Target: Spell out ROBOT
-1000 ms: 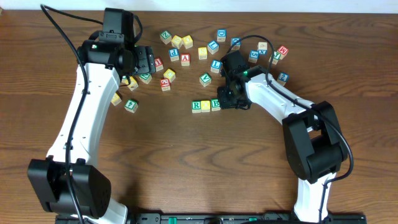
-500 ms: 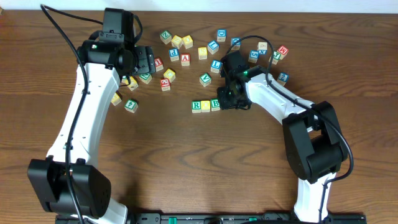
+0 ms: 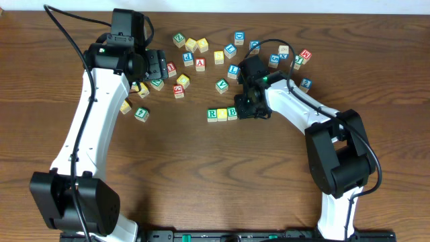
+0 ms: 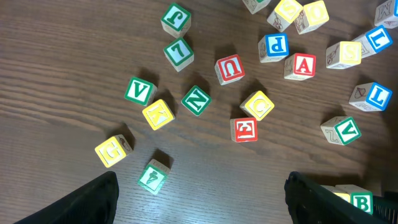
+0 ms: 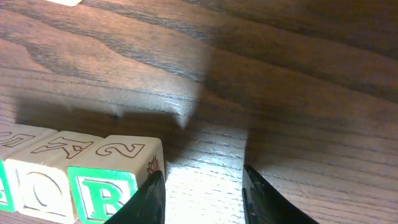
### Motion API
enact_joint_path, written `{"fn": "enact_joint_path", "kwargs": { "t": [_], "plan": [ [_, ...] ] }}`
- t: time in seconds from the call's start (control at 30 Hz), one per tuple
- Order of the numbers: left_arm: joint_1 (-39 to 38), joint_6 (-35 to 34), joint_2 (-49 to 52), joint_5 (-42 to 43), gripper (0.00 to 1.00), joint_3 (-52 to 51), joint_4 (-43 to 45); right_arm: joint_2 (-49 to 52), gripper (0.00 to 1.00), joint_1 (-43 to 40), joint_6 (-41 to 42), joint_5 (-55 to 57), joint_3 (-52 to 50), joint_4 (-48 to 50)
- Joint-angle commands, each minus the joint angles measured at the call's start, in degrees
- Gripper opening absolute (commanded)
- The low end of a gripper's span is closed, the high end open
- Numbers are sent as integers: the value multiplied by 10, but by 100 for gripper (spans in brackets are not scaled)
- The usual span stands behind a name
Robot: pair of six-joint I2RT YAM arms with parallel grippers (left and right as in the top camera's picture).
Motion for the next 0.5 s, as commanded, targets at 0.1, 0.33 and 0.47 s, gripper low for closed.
{"fn": "enact_joint_path", "kwargs": {
  "t": [0.1,0.33,0.47],
  "plan": [
    [0,-7,6,-3,84,-5,0,5,35,12,-7,-5,-1,-2],
    [0,-7,6,-3,84,-5,0,5,35,12,-7,-6,-1,-6],
    [0,-7,6,-3,84,-5,0,5,35,12,-7,-9,-1,-9]
  ]
}}
